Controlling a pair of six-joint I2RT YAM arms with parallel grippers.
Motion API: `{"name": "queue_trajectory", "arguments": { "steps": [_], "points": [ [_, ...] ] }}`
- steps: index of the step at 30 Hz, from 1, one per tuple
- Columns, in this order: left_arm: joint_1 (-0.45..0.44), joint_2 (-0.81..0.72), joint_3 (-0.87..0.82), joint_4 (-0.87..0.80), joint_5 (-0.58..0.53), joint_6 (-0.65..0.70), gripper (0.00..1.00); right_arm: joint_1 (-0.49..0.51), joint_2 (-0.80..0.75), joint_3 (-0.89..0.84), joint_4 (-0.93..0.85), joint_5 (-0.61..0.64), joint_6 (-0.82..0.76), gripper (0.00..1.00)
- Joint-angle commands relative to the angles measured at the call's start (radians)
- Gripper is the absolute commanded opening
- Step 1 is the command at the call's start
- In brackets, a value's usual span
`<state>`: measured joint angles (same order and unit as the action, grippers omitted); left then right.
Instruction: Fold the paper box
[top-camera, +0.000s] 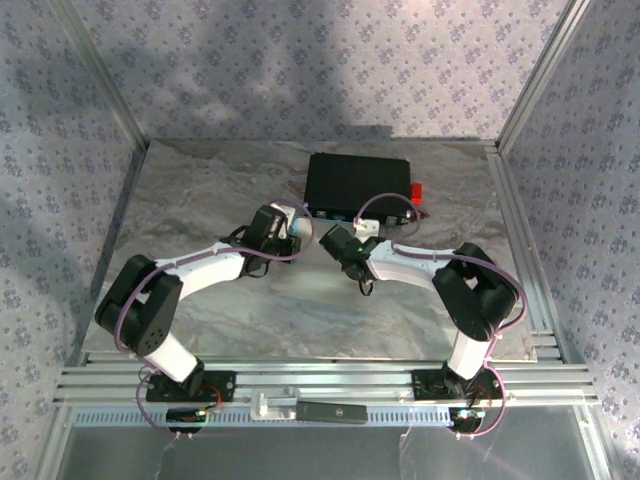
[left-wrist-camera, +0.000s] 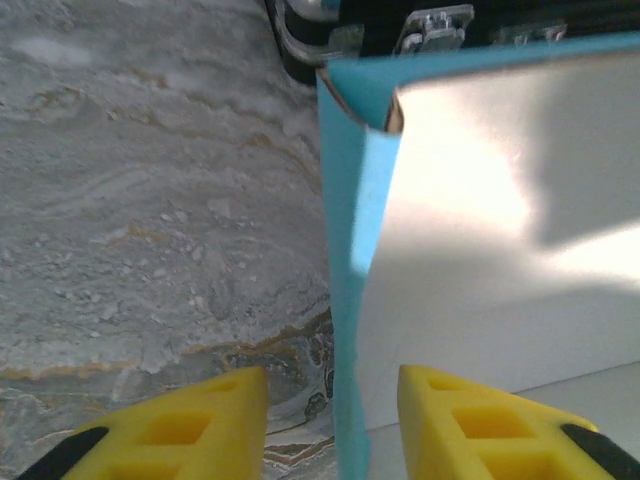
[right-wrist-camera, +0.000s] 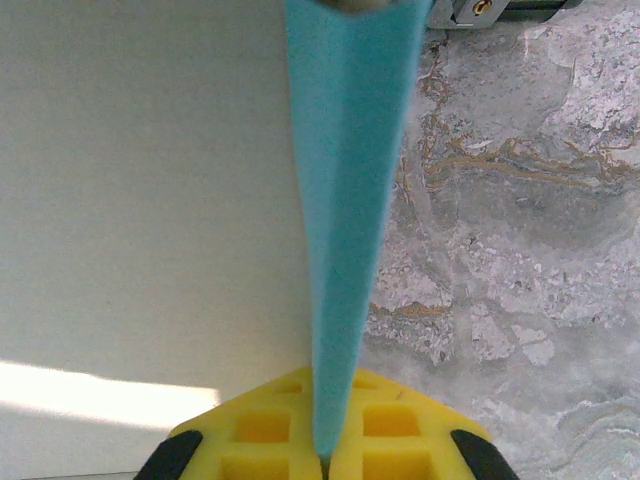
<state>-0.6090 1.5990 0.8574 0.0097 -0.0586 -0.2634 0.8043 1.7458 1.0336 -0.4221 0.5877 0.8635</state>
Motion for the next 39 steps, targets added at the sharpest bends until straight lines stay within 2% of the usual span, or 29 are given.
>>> {"name": "queue_trajectory", "arguments": {
  "steps": [1,8,12,14,19,21,23,24,28,35,39],
  "points": [
    [0.0,0.038,0.06,-0.011,0.003,0.007,0.34,-0.004,0.018,0.022,-0.022,-0.008,-0.014,0.0],
    [-0.017,0.083,0.104,-0.035,-0.094,0.023,0.18,-0.004,0.024,0.022,-0.015,-0.016,-0.017,0.0],
    [-0.05,0.132,0.147,-0.064,-0.163,0.037,0.16,-0.005,0.032,0.022,-0.011,-0.019,-0.016,0.0],
    [-0.06,0.156,0.163,-0.079,-0.2,0.037,0.11,-0.005,0.035,0.021,-0.016,-0.02,-0.015,0.0],
    [-0.059,0.17,0.158,-0.076,-0.231,0.033,0.05,-0.009,0.031,0.022,-0.023,-0.016,-0.013,0.0],
    [-0.061,0.163,0.152,-0.076,-0.231,0.035,0.07,-0.011,0.031,0.023,-0.028,-0.015,-0.011,0.0],
    [-0.06,0.147,0.139,-0.069,-0.216,0.033,0.21,-0.012,0.032,0.026,-0.037,-0.011,-0.007,0.0],
    [-0.061,0.138,0.133,-0.065,-0.206,0.034,0.24,-0.012,0.034,0.028,-0.037,-0.011,-0.006,0.0],
    [-0.06,0.089,0.098,-0.049,-0.152,0.038,0.29,-0.016,0.035,0.029,-0.038,-0.011,-0.004,0.0],
    [-0.048,0.081,0.079,-0.05,-0.119,0.033,0.28,-0.012,0.039,0.032,-0.034,-0.015,-0.003,0.0],
    [-0.043,0.109,0.094,-0.038,-0.122,0.033,0.2,-0.008,0.037,0.03,-0.029,-0.017,-0.005,0.0]
  ]
}}
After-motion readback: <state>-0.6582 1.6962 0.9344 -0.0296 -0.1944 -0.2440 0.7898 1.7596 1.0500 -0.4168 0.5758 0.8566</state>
